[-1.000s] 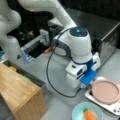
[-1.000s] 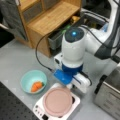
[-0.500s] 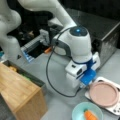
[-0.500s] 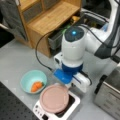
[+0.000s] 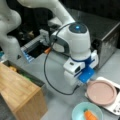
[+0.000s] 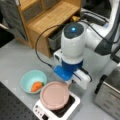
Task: Pick up the pan. Place the pan on the table. Pick up the bowl. Place the bowl on the stove.
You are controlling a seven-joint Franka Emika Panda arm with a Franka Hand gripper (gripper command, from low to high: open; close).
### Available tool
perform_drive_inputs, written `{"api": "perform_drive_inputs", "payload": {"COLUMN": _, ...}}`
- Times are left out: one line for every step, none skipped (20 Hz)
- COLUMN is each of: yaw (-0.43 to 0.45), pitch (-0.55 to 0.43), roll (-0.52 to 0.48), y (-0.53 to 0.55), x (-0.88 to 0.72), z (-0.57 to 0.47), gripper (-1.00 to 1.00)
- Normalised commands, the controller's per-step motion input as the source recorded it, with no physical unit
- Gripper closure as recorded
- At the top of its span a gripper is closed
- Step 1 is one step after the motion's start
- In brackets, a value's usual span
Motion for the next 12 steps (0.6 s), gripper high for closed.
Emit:
{"api": "perform_drive_inputs", "payload": {"yaw": 0.139, "pitch": 0.019, "roll": -0.065, "y": -0.13, "x": -0.26, "z": 0.13, "gripper": 1.0}}
{"api": "perform_drive_inputs", "payload": {"yaw": 0.139, "pitch": 0.012, "roll": -0.062, "y": -0.13, "x": -0.27, "z": 0.11, "gripper": 1.0}}
{"api": "perform_drive_inputs", "payload": {"yaw": 0.149, "pitch": 0.006, "roll": -0.058, "y": -0.14, "x": -0.29, "z": 0.09, "gripper": 1.0}}
{"api": "perform_drive_inputs", "payload": {"yaw": 0.154, "pitch": -0.004, "roll": -0.053, "y": -0.14, "x": -0.3, "z": 0.06, "gripper": 1.0}}
{"api": "perform_drive_inputs", "payload": {"yaw": 0.16, "pitch": -0.012, "roll": -0.048, "y": -0.15, "x": -0.33, "z": 0.04, "gripper": 1.0}}
{"api": "perform_drive_inputs", "payload": {"yaw": 0.163, "pitch": -0.02, "roll": -0.042, "y": -0.17, "x": -0.37, "z": 0.05, "gripper": 1.0}}
{"api": "perform_drive_inputs", "payload": {"yaw": 0.164, "pitch": -0.031, "roll": -0.037, "y": -0.18, "x": -0.42, "z": 0.05, "gripper": 1.0}}
{"api": "perform_drive_inputs", "payload": {"yaw": 0.165, "pitch": -0.042, "roll": -0.033, "y": -0.18, "x": -0.46, "z": 0.05, "gripper": 1.0}}
{"api": "perform_drive_inputs", "payload": {"yaw": 0.17, "pitch": -0.052, "roll": -0.029, "y": -0.18, "x": -0.51, "z": 0.05, "gripper": 1.0}}
{"api": "perform_drive_inputs", "payload": {"yaw": 0.162, "pitch": -0.066, "roll": -0.025, "y": -0.17, "x": -0.52, "z": 0.04, "gripper": 1.0}}
{"api": "perform_drive_inputs", "payload": {"yaw": 0.159, "pitch": -0.082, "roll": -0.02, "y": -0.16, "x": -0.54, "z": 0.03, "gripper": 1.0}}
{"api": "perform_drive_inputs", "payload": {"yaw": 0.158, "pitch": -0.101, "roll": -0.012, "y": -0.15, "x": -0.56, "z": 0.01, "gripper": 1.0}}
